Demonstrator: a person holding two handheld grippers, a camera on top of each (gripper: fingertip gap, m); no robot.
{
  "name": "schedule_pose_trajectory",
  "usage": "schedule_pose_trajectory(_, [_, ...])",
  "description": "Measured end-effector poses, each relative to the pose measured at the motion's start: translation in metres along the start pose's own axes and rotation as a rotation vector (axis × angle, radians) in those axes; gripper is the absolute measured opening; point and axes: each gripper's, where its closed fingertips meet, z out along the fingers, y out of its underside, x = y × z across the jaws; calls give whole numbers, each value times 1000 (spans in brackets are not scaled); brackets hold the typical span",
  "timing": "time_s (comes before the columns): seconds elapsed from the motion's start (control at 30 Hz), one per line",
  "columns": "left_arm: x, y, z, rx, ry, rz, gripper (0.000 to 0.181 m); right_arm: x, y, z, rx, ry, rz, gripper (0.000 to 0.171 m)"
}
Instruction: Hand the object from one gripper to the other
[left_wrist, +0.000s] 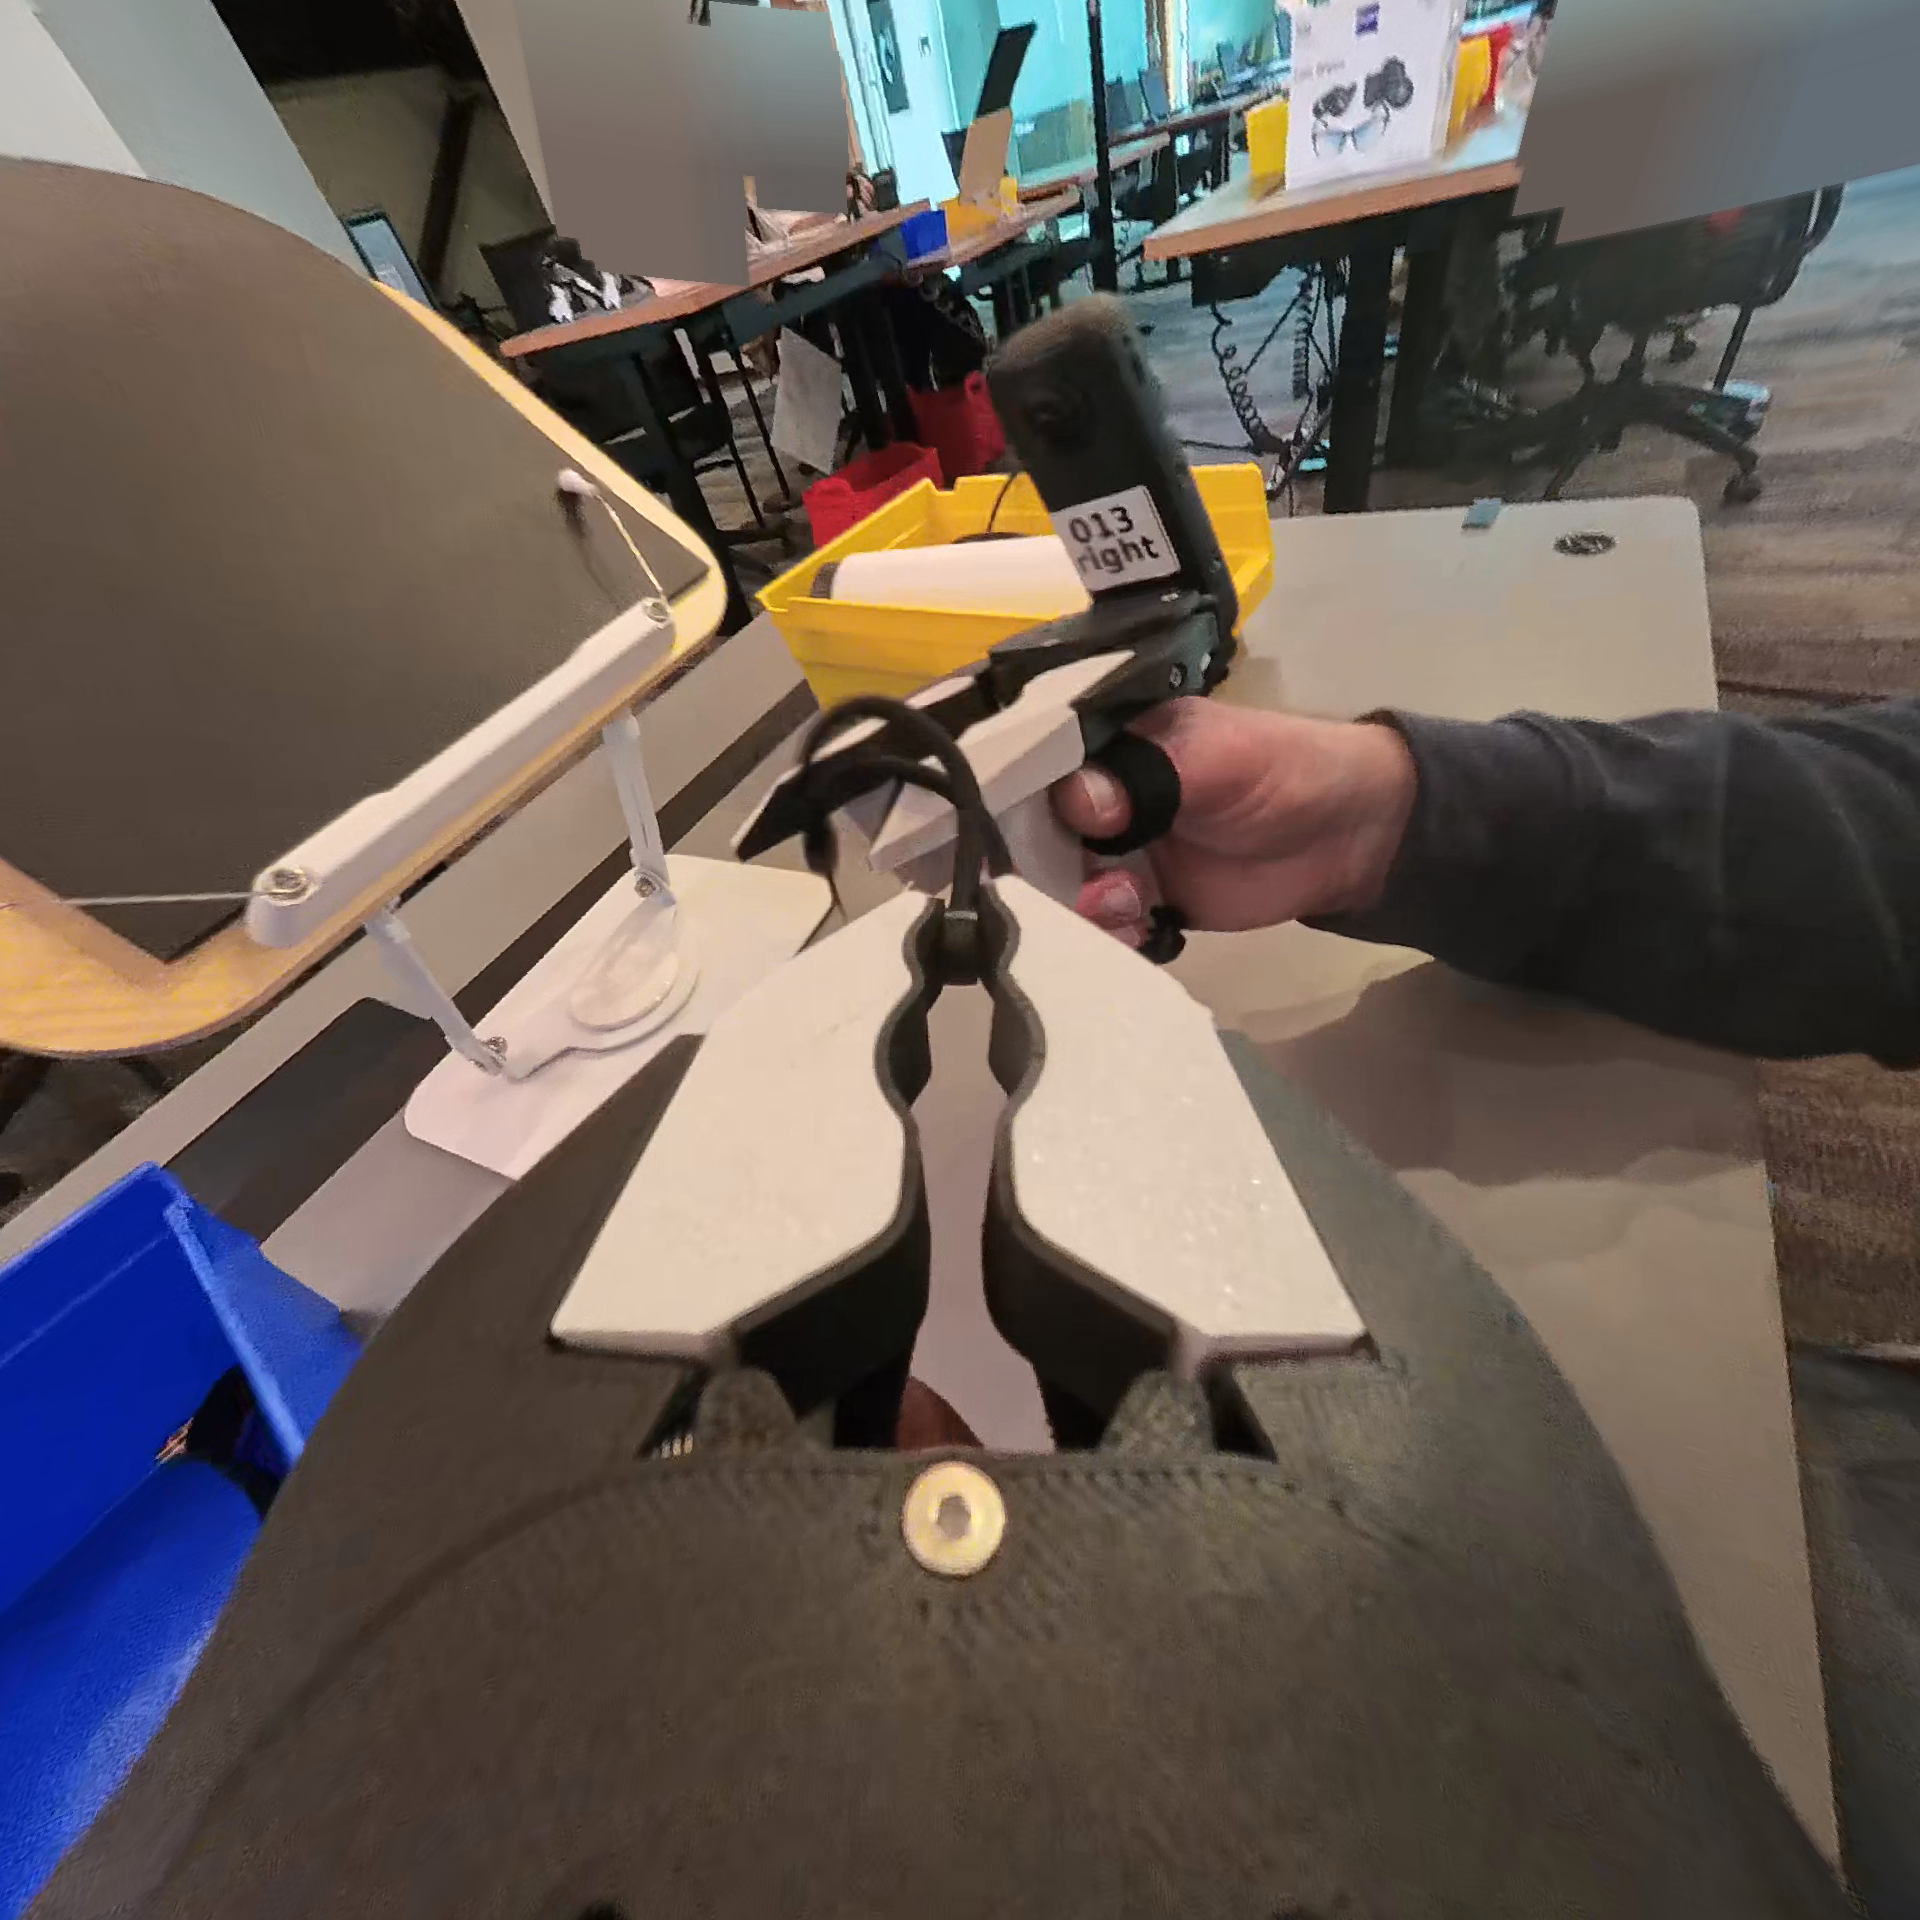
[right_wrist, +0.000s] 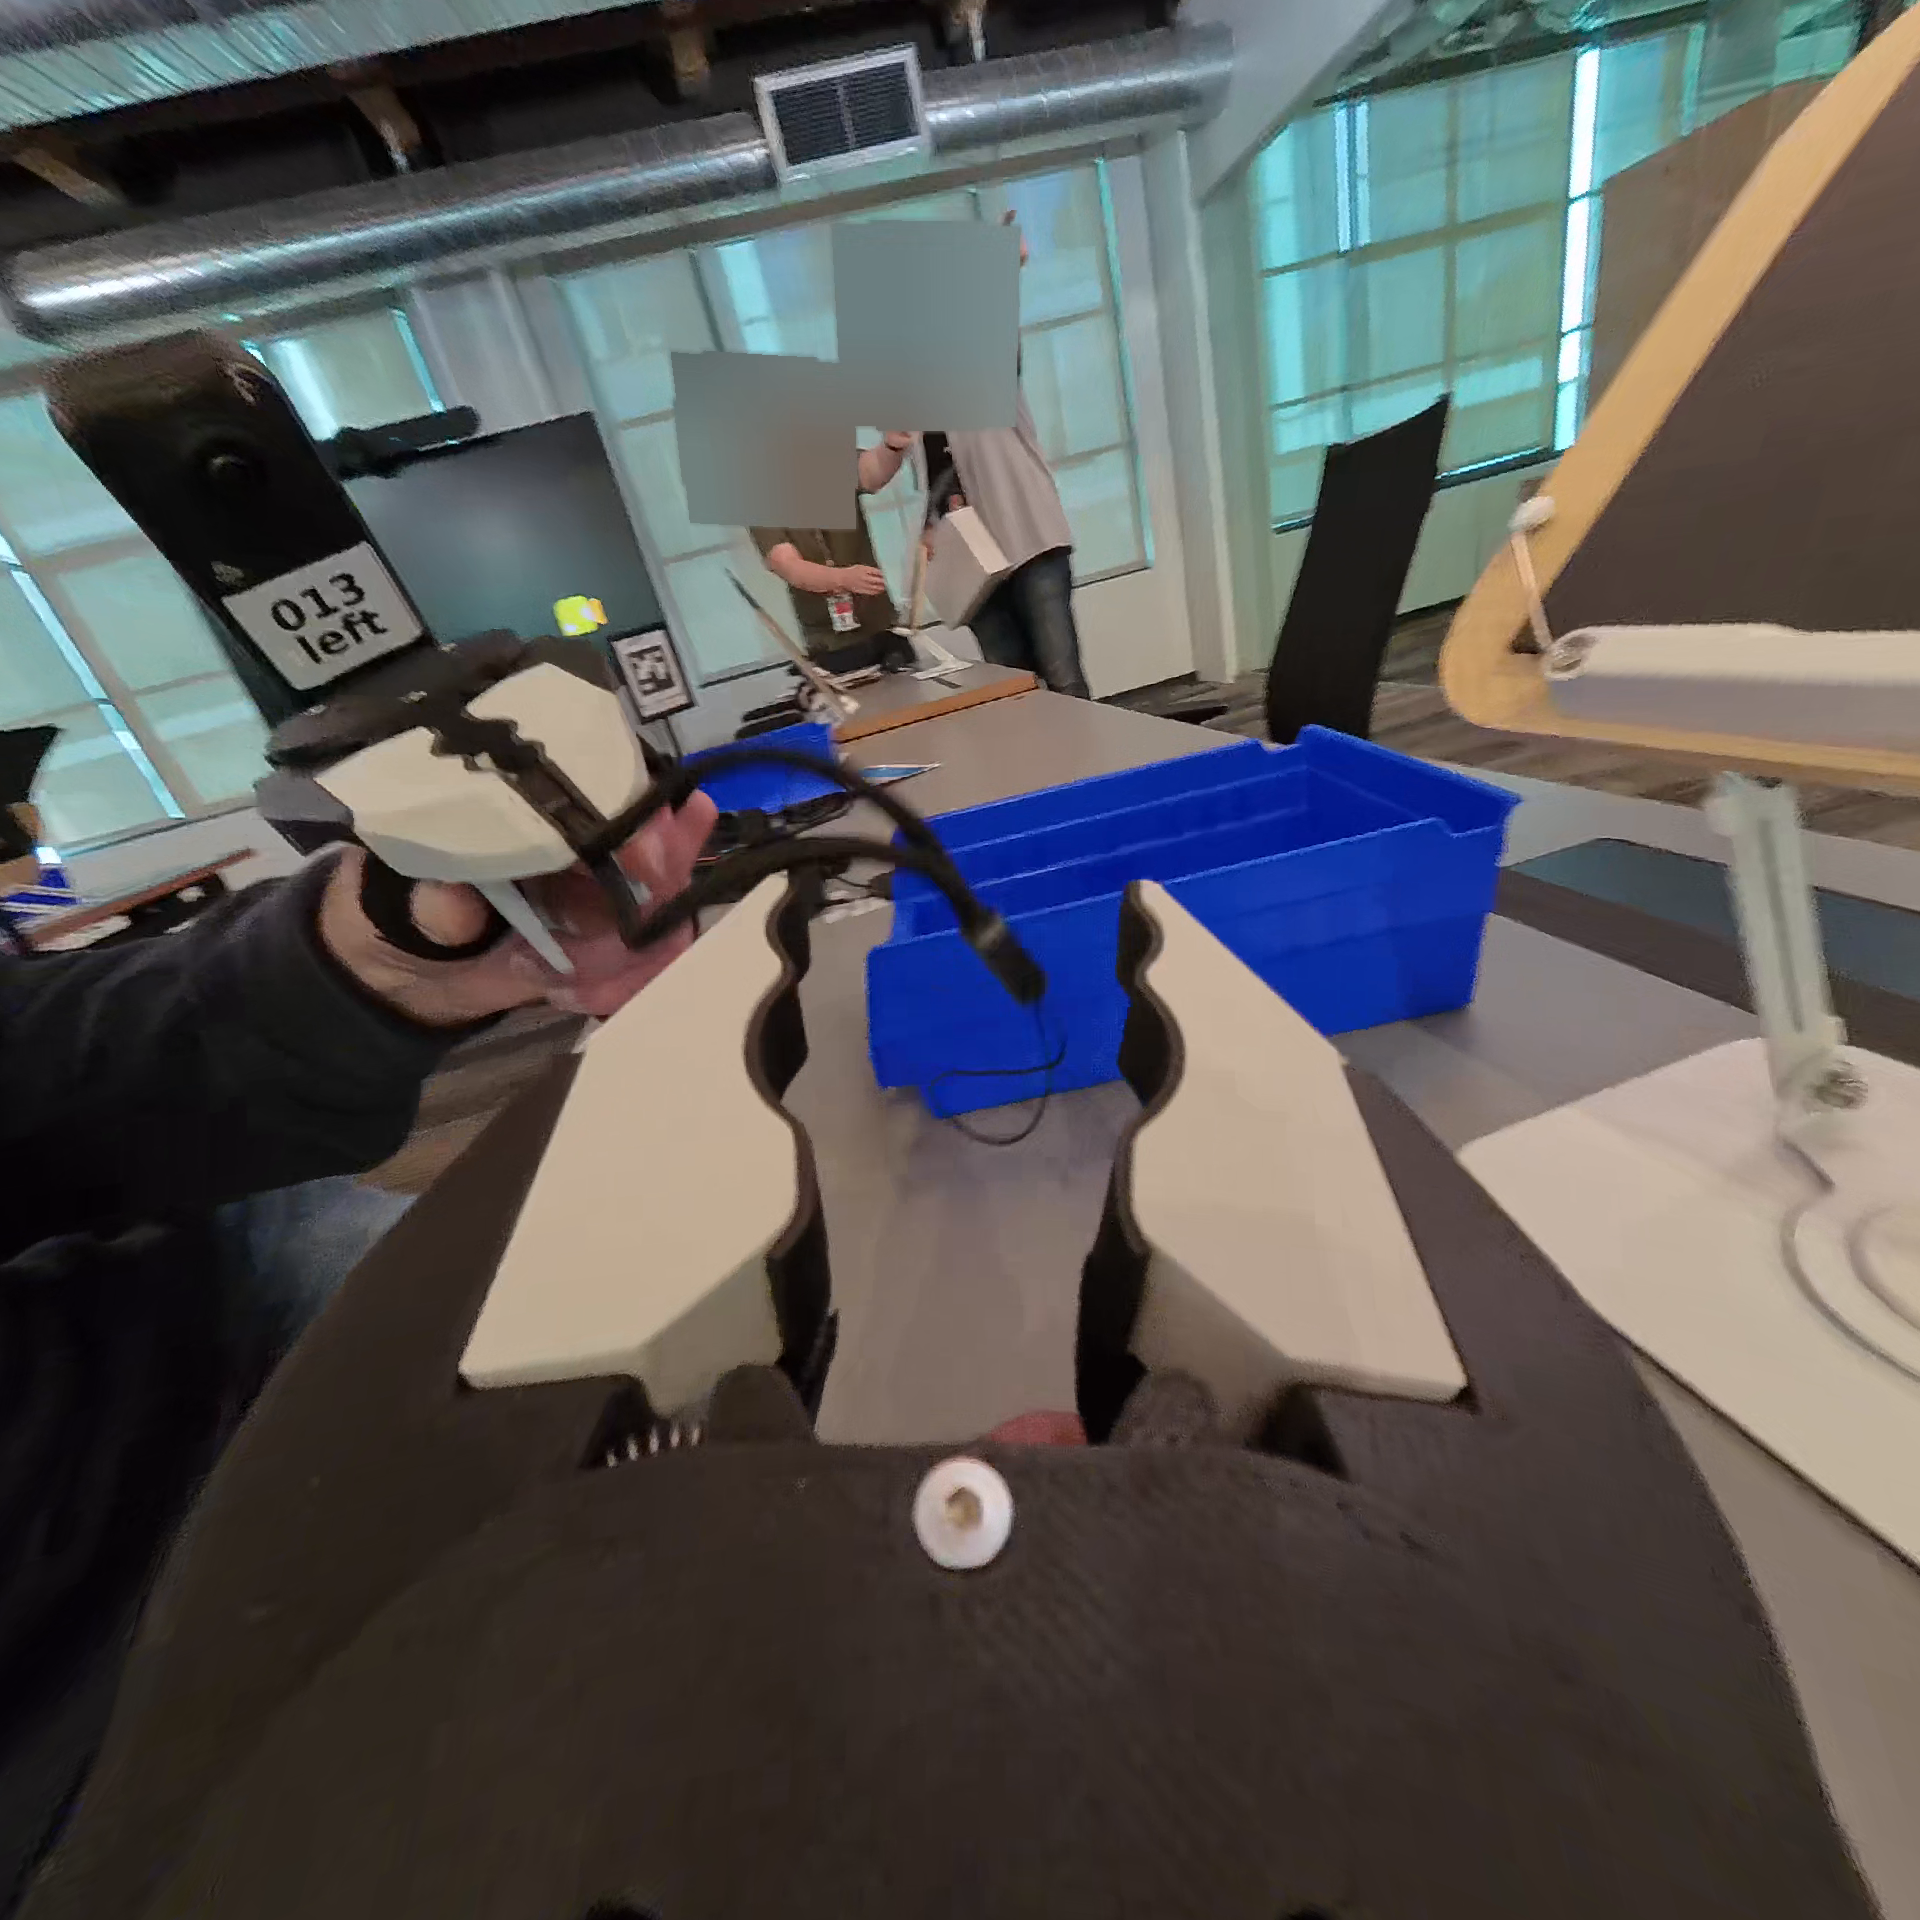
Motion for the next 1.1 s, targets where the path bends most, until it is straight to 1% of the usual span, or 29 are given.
schedule_pose_trajectory(0.03, [-4, -3, -2, 8, -5, -15, 6, 3, -3, -2, 7, 24, -21, 59])
schedule_pose_trajectory(0.1, [-11, -9, -7, 29, -20, -42, 6, 4, -6, -5, 2, 38, -34, 70])
schedule_pose_trajectory(0.2, [-21, -16, -11, 32, -49, -47, 6, -3, -4, -5, -43, 14, -96, 66])
schedule_pose_trajectory(0.23, [-24, -18, -12, 29, -60, -45, 6, -5, 1, -4, -84, 17, -141, 62])
schedule_pose_trajectory(0.3, [-30, -21, -13, 19, -84, -36, 6, -10, 13, -1, -165, 12, -211, 63])
schedule_pose_trajectory(0.33, [-33, -23, -13, 13, -101, -28, 6, -12, 17, 1, -184, -5, -206, 66])
schedule_pose_trajectory(0.37, [-36, -25, -13, 10, -116, -24, 6, -14, 20, 2, -201, -25, -182, 69])
schedule_pose_trajectory(0.43, [-43, -30, -15, 12, -146, -23, 6, -13, 23, 1, -215, -42, -138, 69])
schedule_pose_trajectory(0.5, [-52, -34, -17, 12, -182, -10, 5, -18, 26, -2, -231, -99, -90, 72])
schedule_pose_trajectory(0.53, [-55, -37, -18, 17, -194, -4, 6, -24, 22, -3, -209, -148, -71, 67])
schedule_pose_trajectory(0.57, [-59, -39, -19, 14, -215, 8, 6, -37, 18, -5, -177, -231, -46, 51])
schedule_pose_trajectory(0.6, [-63, -40, -19, 4, -241, 31, 5, -52, 12, -7, -146, -330, 11, 42])
schedule_pose_trajectory(0.63, [-65, -41, -18, -9, -260, 62, 5, -66, 7, -9, -116, -428, 103, 44])
schedule_pose_trajectory(0.7, [-64, -45, -14, -23, -280, 115, 5, -84, 1, -7, -71, -570, 279, 59])
schedule_pose_trajectory(0.77, [-58, -46, -7, -37, -290, 171, 6, -85, 3, 3, -43, -587, 398, 62])
schedule_pose_trajectory(0.8, [-55, -46, -5, -41, -303, 202, 6, -82, 3, 8, -20, -592, 469, 67])
schedule_pose_trajectory(0.83, [-50, -47, -2, -42, -307, 232, 6, -77, 1, 11, 10, -585, 543, 73])
schedule_pose_trajectory(0.9, [-39, -48, 4, -30, -306, 283, 6, -62, 0, 14, 62, -545, 640, 76])
schedule_pose_trajectory(0.97, [-28, -44, 9, -39, -313, 359, 6, -49, -8, 11, 146, -525, 693, 74])
schedule_pose_trajectory(1.0, [-21, -43, 12, -35, -308, 399, 5, -43, -13, 8, 186, -519, 710, 71])
schedule_pose_trajectory(1.07, [-10, -39, 16, -25, -296, 423, 6, -38, -18, 4, 215, -509, 716, 69])
schedule_pose_trajectory(1.1, [-5, -37, 18, -24, -285, 436, 6, -35, -22, 1, 241, -502, 709, 62])
